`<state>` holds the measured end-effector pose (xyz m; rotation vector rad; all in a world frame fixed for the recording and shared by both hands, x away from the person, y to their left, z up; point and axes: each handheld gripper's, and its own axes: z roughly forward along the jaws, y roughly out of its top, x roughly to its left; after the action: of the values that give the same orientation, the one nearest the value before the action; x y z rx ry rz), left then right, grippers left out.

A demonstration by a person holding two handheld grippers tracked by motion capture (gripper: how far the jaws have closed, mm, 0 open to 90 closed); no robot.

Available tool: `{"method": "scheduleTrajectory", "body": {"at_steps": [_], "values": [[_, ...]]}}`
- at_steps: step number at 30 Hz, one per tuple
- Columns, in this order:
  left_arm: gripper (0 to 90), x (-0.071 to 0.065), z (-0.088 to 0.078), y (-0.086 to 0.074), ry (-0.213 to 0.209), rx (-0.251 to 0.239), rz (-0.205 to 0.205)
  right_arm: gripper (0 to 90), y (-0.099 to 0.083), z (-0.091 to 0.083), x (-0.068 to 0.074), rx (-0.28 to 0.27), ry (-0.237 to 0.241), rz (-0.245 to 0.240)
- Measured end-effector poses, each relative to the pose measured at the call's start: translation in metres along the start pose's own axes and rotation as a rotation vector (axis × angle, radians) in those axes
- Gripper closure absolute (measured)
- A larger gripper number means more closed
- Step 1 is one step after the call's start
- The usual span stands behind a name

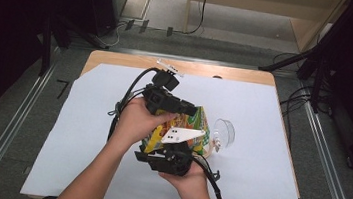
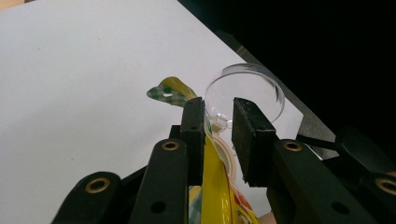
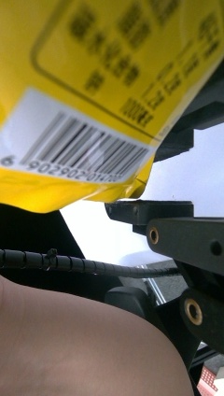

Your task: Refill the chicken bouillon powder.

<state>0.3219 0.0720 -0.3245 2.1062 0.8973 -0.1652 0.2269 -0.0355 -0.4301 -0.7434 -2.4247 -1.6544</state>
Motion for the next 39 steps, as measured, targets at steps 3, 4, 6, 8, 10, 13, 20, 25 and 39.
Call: {"method": "scheduleTrajectory", "body": {"at_steps": [3,4,6,8,10,13,20,25,39], "values": [[74.7,0.0008,-0.0002,0.0002,-0.004,-0.002,-0.002,72.5,0.0006,0.0000,-0.0001,0.001,0.001,0.001],[74.7,0.0009,-0.0003,0.0003,-0.005,-0.003,-0.003,72.5,0.0008,-0.0001,-0.0002,0.001,0.000,0.000],[74.7,0.0010,-0.0005,0.0006,-0.006,-0.003,-0.003,72.5,0.0013,-0.0003,-0.0001,0.004,-0.001,0.001],[74.7,0.0012,-0.0008,0.0011,-0.011,-0.001,-0.002,72.5,0.0016,-0.0003,0.0001,0.002,-0.001,0.002],[74.7,0.0011,-0.0008,0.0013,-0.010,0.000,-0.002,72.4,0.0019,-0.0003,0.0003,0.001,-0.001,0.002],[74.7,0.0020,0.0007,0.0011,-0.009,0.001,-0.002,72.6,0.0013,-0.0001,-0.0005,0.004,-0.001,0.000],[74.8,0.0029,0.0015,0.0015,-0.015,0.001,-0.007,72.5,0.0015,0.0004,-0.0012,0.005,0.001,0.010],[74.8,0.0033,0.0012,0.0011,-0.020,-0.001,-0.009,72.7,0.0013,0.0005,-0.0009,0.004,-0.002,0.008],[74.8,0.0004,0.0013,0.0012,-0.011,0.001,0.000,72.8,0.0008,-0.0009,0.0001,0.001,-0.004,0.008]]}}
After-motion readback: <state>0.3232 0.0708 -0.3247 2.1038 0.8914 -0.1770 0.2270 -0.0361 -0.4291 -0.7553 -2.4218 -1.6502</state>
